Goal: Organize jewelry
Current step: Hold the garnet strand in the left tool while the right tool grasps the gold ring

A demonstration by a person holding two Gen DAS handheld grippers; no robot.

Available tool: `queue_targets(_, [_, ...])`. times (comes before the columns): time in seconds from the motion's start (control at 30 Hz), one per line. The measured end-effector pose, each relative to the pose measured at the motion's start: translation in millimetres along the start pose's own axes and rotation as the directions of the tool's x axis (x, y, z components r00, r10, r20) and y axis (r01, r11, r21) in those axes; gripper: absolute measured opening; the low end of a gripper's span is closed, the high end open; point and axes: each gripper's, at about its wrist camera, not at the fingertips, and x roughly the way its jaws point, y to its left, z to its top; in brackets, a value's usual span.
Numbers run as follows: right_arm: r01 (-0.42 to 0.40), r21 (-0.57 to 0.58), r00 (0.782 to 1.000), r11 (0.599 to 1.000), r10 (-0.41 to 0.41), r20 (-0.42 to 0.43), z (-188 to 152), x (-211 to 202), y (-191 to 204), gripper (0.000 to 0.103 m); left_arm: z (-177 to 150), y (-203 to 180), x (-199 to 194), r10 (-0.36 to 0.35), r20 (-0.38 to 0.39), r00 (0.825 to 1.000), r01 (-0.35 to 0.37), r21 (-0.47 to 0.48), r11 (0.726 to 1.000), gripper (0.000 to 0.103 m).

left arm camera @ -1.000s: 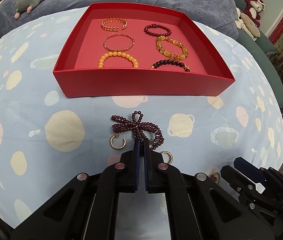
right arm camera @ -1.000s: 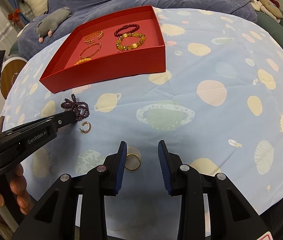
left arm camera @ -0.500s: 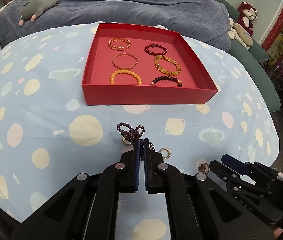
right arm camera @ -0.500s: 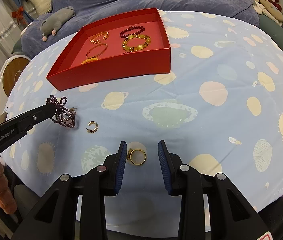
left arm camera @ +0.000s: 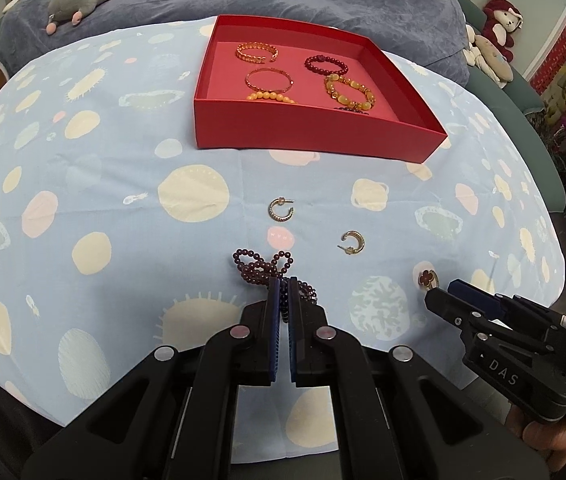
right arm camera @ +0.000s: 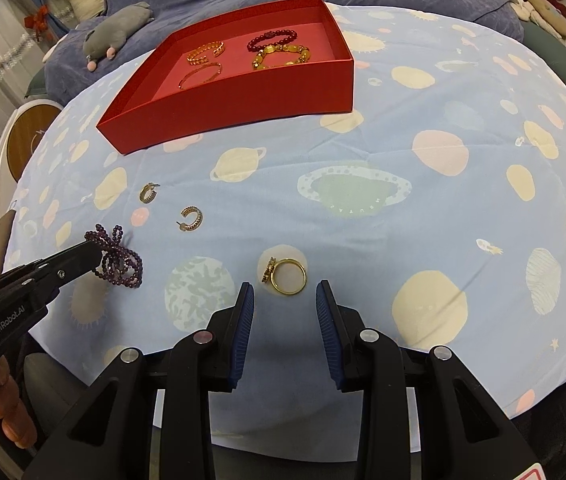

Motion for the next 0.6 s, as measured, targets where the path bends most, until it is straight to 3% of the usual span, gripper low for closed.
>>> queue_targets(0.6, [0.006,-0.016,1.0,1.0,-0.006,0.007,6.5,8.9,8.3,0.031,-4.8,6.3,6.9,0.005,-0.02,1.0,-0.005,-0.027,1.0,0.003])
